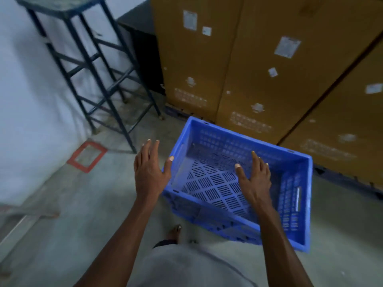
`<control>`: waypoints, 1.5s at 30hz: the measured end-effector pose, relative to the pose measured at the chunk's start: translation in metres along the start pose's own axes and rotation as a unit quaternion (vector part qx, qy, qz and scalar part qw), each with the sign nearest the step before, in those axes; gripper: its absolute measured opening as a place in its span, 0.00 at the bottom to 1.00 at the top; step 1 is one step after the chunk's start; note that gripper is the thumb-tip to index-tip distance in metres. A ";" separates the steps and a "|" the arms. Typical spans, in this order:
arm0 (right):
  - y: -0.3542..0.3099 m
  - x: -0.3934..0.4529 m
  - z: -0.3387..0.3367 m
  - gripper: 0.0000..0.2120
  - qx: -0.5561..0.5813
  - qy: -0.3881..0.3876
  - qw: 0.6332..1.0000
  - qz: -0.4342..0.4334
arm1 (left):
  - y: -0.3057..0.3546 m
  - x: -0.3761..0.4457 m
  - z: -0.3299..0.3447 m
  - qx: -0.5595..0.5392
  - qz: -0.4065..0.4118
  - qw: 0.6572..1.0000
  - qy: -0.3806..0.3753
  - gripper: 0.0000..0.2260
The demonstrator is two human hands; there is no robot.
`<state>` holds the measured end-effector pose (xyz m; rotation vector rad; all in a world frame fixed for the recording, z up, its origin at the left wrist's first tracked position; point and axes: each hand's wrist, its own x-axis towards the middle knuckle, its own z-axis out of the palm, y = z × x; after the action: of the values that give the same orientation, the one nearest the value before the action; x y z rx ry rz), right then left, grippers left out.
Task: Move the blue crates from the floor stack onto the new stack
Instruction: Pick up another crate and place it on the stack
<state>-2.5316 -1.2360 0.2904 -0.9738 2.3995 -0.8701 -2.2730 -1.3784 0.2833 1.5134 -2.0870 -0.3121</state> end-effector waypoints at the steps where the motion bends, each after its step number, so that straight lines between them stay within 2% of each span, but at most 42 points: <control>1: -0.010 -0.003 0.007 0.35 0.009 -0.020 0.999 -0.027 | -0.006 -0.012 -0.008 0.000 -0.022 1.000 0.013 0.29; 6: -0.059 -0.018 0.049 0.35 0.003 -0.102 0.983 -0.156 | -0.046 -0.079 -0.057 0.018 -0.138 0.988 0.068 0.28; 10: -0.108 -0.055 0.093 0.32 -0.013 -0.163 0.944 -0.287 | -0.086 -0.152 -0.101 0.026 -0.250 0.960 0.124 0.30; 18: -0.184 -0.217 0.195 0.32 -0.046 -0.327 0.842 -0.427 | -0.154 -0.338 -0.188 0.059 -0.445 0.856 0.257 0.29; 22: -0.206 -0.339 0.247 0.32 -0.075 -0.404 0.781 -0.471 | -0.186 -0.459 -0.241 0.065 -0.538 0.782 0.310 0.30; 25: -0.216 -0.444 0.283 0.31 -0.083 -0.456 0.720 -0.517 | -0.207 -0.555 -0.284 0.085 -0.590 0.723 0.350 0.29; 30: -0.215 -0.607 0.324 0.33 -0.109 -0.550 0.590 -0.581 | -0.215 -0.683 -0.338 0.119 -0.661 0.618 0.409 0.28; 34: -0.216 -0.722 0.355 0.32 -0.127 -0.598 0.484 -0.626 | -0.213 -0.760 -0.367 0.143 -0.702 0.542 0.440 0.27; 40: -0.211 -0.900 0.405 0.33 -0.142 -0.610 0.342 -0.701 | -0.235 -0.879 -0.404 0.165 -0.769 0.420 0.452 0.26; 45: -0.216 -1.059 0.444 0.32 -0.145 -0.620 0.244 -0.732 | -0.290 -0.973 -0.454 0.150 -0.806 0.355 0.449 0.28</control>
<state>-1.4639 -0.7620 0.2557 -2.4827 -0.3347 0.3088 -1.5717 -0.5156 0.2413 2.4733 0.7596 0.2973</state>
